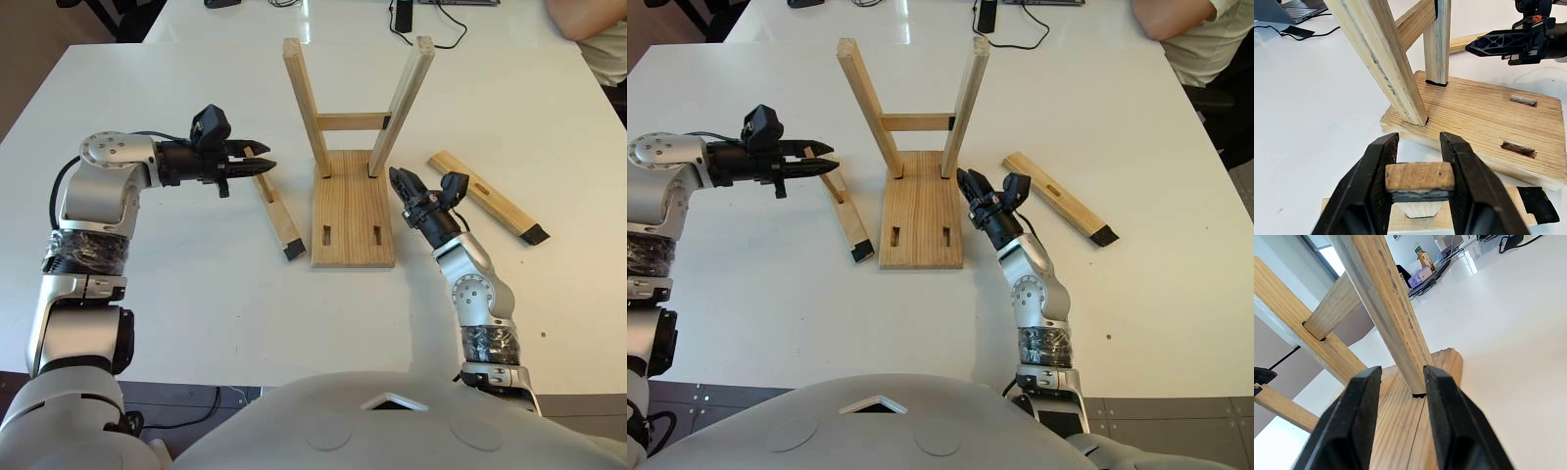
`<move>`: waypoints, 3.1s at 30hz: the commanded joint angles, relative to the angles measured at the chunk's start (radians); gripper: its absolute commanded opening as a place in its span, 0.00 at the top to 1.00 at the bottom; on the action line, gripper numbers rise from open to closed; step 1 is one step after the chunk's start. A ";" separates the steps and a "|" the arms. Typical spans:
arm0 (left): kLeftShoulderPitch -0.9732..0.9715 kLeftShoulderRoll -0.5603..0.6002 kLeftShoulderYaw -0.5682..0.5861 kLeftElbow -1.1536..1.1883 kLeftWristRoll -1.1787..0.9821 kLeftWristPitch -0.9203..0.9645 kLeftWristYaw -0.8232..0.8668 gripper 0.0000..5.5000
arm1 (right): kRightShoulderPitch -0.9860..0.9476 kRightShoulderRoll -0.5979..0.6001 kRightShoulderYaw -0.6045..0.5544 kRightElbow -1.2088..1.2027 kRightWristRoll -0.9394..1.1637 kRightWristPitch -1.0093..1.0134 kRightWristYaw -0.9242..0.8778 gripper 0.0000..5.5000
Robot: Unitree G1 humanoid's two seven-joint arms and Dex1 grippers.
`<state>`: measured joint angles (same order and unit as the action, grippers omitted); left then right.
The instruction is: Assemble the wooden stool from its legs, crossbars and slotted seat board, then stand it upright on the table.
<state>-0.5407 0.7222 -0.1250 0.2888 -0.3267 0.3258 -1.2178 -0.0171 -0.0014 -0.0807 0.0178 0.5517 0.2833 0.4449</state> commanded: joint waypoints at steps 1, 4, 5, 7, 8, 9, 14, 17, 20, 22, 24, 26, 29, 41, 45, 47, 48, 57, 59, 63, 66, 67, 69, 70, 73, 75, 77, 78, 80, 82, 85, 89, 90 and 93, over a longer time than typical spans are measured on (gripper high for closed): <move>0.040 -0.027 -0.075 0.082 0.066 0.002 -0.034 0.76 | 0.002 0.009 -0.012 0.016 -0.010 -0.010 -0.022 0.71; 0.057 -0.021 -0.069 0.115 0.058 -0.015 -0.049 0.76 | 0.003 0.007 -0.015 0.022 -0.012 -0.010 -0.025 0.71; 0.066 -0.016 -0.061 0.123 0.054 -0.016 -0.051 0.76 | 0.002 0.006 -0.019 0.023 -0.010 -0.008 -0.027 0.71; 0.080 -0.011 -0.054 0.131 0.048 -0.019 -0.060 0.76 | -0.002 0.005 -0.024 0.031 -0.009 -0.008 -0.030 0.71; 0.083 -0.014 -0.056 0.134 0.047 -0.021 -0.064 0.76 | -0.005 0.006 -0.026 0.036 -0.010 -0.010 -0.031 0.71; 0.083 -0.018 -0.057 0.141 0.049 -0.026 -0.067 0.76 | -0.007 0.008 -0.025 0.039 -0.011 -0.010 -0.034 0.71; 0.081 -0.038 -0.055 0.169 0.053 -0.056 -0.060 0.76 | -0.018 0.011 -0.022 0.042 -0.011 -0.004 -0.033 0.71; 0.049 -0.055 -0.046 0.185 0.088 -0.100 0.014 0.76 | -0.019 0.005 -0.030 0.042 -0.007 0.002 -0.032 0.71; 0.027 -0.047 -0.019 0.154 0.070 -0.119 0.026 0.67 | -0.016 0.003 -0.041 0.052 -0.007 -0.004 -0.036 0.71; 0.023 -0.034 -0.010 0.143 0.109 -0.171 0.062 0.62 | -0.005 0.010 -0.053 0.051 -0.004 -0.009 -0.049 0.71; 0.043 -0.010 0.007 0.120 0.167 -0.230 0.123 0.58 | 0.003 0.011 -0.056 0.048 -0.003 -0.004 -0.050 0.71; 0.093 0.031 0.039 0.053 0.179 -0.249 0.138 0.57 | 0.009 0.007 -0.052 0.043 -0.004 0.004 -0.046 0.71; 0.197 0.091 0.103 -0.096 0.163 -0.216 0.152 0.57 | 0.030 0.000 -0.058 0.039 -0.003 0.010 -0.050 0.71; 0.204 -0.410 0.535 -0.573 0.014 0.317 1.100 0.57 | 0.067 -0.048 -0.081 0.036 -0.011 0.026 -0.057 0.71; 0.215 -0.683 0.405 -0.722 0.059 0.284 1.336 0.57 | 0.034 -0.087 -0.080 0.063 -0.021 0.051 -0.046 0.71; 0.193 -0.733 0.353 -0.683 0.102 0.224 1.378 0.57 | 0.000 -0.094 -0.082 0.096 -0.049 0.045 -0.086 0.71; 0.183 -0.753 0.340 -0.653 0.115 0.208 1.395 0.57 | -0.022 -0.094 -0.079 0.123 -0.075 0.038 -0.117 0.71; 0.163 -0.758 0.316 -0.574 0.184 0.127 1.436 0.50 | -0.064 -0.075 -0.042 0.224 -0.127 -0.026 -0.077 0.71; 0.152 -0.755 0.321 -0.557 0.192 0.116 1.447 0.45 | -0.063 -0.071 -0.043 0.235 -0.131 -0.035 -0.076 0.71; 0.149 -0.762 0.340 -0.559 0.195 0.096 1.471 0.42 | -0.068 -0.070 -0.039 0.249 -0.139 -0.037 -0.076 0.71; 0.154 -0.767 0.348 -0.583 0.185 0.096 1.477 0.42 | -0.058 -0.073 -0.036 0.255 -0.146 -0.038 -0.075 0.71; 0.157 -0.768 0.342 -0.583 0.181 0.103 1.470 0.42 | -0.055 -0.074 -0.036 0.257 -0.149 -0.038 -0.074 0.71; 0.164 -0.774 0.335 -0.571 0.170 0.128 1.462 0.42 | -0.052 -0.075 -0.033 0.260 -0.153 -0.037 -0.070 0.71; 0.167 -0.778 0.335 -0.564 0.164 0.143 1.460 0.42 | -0.052 -0.075 -0.033 0.261 -0.154 -0.037 -0.070 0.71; 0.202 -0.815 0.366 -0.494 0.112 0.272 1.473 0.42 | -0.051 -0.075 -0.032 0.260 -0.155 -0.031 -0.070 0.71; 0.236 -0.811 0.362 -0.462 0.124 0.306 1.476 0.42 | -0.050 -0.077 -0.032 0.260 -0.157 -0.028 -0.069 0.71; 0.250 -0.807 0.369 -0.456 0.128 0.296 1.474 0.42 | -0.053 -0.077 -0.036 0.261 -0.156 -0.027 -0.069 0.71; 0.250 -0.805 0.369 -0.465 0.129 0.278 1.472 0.42 | -0.053 -0.077 -0.038 0.261 -0.155 -0.027 -0.069 0.71; 0.250 -0.801 0.359 -0.494 0.137 0.238 1.465 0.42 | -0.052 -0.077 -0.040 0.260 -0.154 -0.027 -0.069 0.71; 0.260 -0.791 0.339 -0.532 0.173 0.185 1.474 0.42 | -0.046 -0.079 -0.041 0.258 -0.155 -0.025 -0.068 0.71; 0.297 -0.757 0.337 -0.652 0.290 0.099 1.538 0.42 | -0.026 -0.083 -0.031 0.236 -0.158 -0.013 -0.062 0.71; 0.374 -0.729 0.346 -0.838 0.400 0.176 1.582 0.42 | 0.018 -0.083 -0.025 0.206 -0.160 -0.008 -0.059 0.71; 0.417 -0.735 0.351 -0.878 0.409 0.215 1.581 0.42 | 0.030 -0.082 -0.024 0.200 -0.161 -0.009 -0.059 0.71; 0.551 -0.771 0.362 -0.933 0.407 0.310 1.564 0.42 | 0.051 -0.080 -0.020 0.191 -0.166 -0.010 -0.058 0.71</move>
<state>-0.0812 -0.0200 0.2317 -0.6225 0.0731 0.5638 0.3568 -0.0315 -0.0879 -0.1107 0.1709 0.3936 0.2198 0.3975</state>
